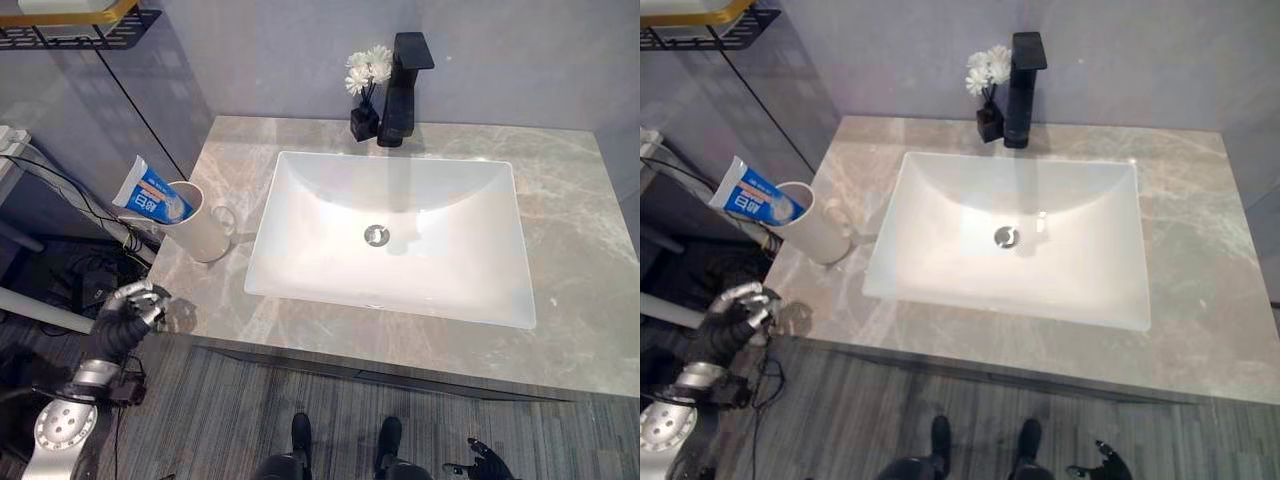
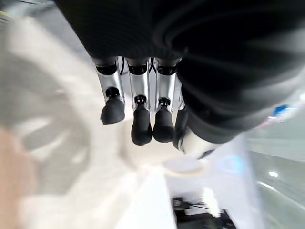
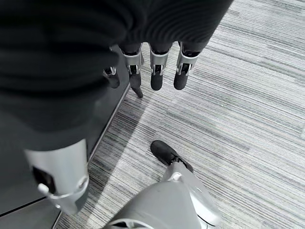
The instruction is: Put brush and paste in cup on sink, flatten towel.
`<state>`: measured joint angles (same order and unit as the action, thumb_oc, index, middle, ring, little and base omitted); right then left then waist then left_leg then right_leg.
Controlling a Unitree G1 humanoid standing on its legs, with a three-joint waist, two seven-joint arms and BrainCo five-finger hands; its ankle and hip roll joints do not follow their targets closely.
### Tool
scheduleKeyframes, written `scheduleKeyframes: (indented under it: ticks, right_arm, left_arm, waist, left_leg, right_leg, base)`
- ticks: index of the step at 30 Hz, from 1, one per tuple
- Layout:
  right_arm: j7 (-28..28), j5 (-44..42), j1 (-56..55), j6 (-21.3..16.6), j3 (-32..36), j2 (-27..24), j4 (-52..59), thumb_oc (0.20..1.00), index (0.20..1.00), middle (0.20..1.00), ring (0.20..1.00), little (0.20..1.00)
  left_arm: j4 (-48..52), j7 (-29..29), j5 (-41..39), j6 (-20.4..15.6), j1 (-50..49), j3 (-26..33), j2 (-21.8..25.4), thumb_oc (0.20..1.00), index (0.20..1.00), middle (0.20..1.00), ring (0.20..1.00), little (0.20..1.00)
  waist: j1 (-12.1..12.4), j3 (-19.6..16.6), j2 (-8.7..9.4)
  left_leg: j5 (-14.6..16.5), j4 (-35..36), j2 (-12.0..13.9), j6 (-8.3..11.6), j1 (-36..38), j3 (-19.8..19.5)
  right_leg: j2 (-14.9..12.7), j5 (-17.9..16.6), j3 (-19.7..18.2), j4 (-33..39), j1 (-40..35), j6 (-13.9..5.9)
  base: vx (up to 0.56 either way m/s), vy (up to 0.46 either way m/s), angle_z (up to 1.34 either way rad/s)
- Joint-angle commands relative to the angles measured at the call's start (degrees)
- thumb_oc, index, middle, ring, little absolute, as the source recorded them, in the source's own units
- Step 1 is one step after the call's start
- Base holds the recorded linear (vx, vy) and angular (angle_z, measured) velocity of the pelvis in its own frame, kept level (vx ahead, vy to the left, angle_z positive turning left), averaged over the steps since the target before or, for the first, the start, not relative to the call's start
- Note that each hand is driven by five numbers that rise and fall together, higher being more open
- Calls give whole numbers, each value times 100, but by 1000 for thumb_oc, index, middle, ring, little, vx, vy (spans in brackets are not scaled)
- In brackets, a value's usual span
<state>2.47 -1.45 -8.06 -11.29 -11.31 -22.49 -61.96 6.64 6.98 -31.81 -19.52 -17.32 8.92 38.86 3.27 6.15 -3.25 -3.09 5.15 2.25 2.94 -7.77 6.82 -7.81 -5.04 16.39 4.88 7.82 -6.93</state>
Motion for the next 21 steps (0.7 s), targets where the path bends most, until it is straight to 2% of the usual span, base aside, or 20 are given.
scheduleKeyframes:
  ticks: [1, 10, 21]
  right_arm:
    - [103, -121, 232, -19, -12, -22, -124, 1000, 1000, 1000, 1000, 1000]
    - [116, -120, 243, -23, -41, -84, -35, 1000, 1000, 1000, 1000, 1000]
    - [196, -230, 329, 21, 10, -115, -60, 1000, 1000, 1000, 1000, 1000]
  left_arm:
    - [165, 40, -245, -353, 194, 381, 213, 200, 200, 200, 200, 200]
    - [89, 65, -214, -309, 236, 251, 297, 200, 200, 200, 200, 200]
    - [-673, -297, 147, -272, 675, 95, 324, 200, 200, 200, 200, 200]
  waist:
    - [-75, -64, 69]
    - [-89, -42, 24]
    - [-195, 128, 48]
  left_leg:
    - [-364, -15, 396, 497, 36, 37]
    - [-401, -15, 436, 534, 14, 15]
    - [-460, -15, 462, 555, -218, 48]
  right_leg:
    - [-457, -465, -308, 12, -191, -376]
    - [-413, -442, -275, 12, -184, -360]
    - [-389, -525, -376, 12, 122, -371]
  base:
    - [3, -30, 1]
    - [0, 0, 0]
    - [0, 0, 0]
